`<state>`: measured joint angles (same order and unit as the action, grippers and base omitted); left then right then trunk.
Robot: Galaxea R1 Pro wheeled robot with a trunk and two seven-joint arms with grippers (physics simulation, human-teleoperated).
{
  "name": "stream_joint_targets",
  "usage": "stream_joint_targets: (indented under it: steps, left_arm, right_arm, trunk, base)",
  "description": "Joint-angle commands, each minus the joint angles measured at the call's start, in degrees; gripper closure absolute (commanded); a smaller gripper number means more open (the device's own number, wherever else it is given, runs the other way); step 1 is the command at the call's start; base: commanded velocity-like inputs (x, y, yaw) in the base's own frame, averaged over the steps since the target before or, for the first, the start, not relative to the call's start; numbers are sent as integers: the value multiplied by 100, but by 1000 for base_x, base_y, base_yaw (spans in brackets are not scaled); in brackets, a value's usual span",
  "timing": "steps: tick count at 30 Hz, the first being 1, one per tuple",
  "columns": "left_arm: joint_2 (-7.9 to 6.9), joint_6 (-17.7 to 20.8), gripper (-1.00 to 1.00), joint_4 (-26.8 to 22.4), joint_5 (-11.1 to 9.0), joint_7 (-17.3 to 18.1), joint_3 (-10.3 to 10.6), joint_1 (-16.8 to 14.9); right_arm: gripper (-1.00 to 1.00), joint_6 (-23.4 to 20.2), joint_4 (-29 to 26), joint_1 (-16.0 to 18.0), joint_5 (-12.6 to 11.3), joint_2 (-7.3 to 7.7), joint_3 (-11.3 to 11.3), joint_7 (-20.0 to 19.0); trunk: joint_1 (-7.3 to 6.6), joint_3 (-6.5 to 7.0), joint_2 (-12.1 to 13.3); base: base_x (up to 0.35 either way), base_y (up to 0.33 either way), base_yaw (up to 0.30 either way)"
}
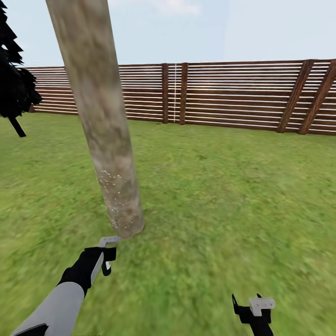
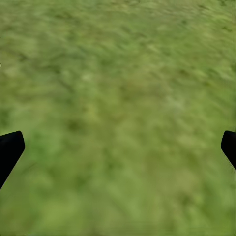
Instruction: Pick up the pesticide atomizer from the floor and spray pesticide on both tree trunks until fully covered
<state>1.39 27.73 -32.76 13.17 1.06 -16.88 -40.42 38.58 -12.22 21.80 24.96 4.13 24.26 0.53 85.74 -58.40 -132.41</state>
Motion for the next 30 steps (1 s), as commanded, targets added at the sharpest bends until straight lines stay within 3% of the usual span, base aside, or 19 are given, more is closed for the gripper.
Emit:
stream_joint_targets:
  steps: [1,9,22,30]
  left_arm:
    - [-1,2,100,-2,7,2,0,0]
    - [1,0,100,15,7,-1,0,0]
    - [-1,-3,100,15,10,-1,0,0]
    - [1,-1,100,15,10,-3,0,1]
  right_arm:
    - [-100,0,0,0,0,0,0,0]
    - [-100,0,0,0,0,0,0,0]
    - [-100,0,0,-7,0,0,0,0]
    - [-100,0,0,-7,0,0,0,0]
  trunk:
    - [0,0,0]
    - [0,0,0]
    - [0,0,0]
    - [0,0,0]
  base:
    - [85,-271,276]
    - [85,-271,271]
    - [66,-272,21]
    - [0,-275,211]
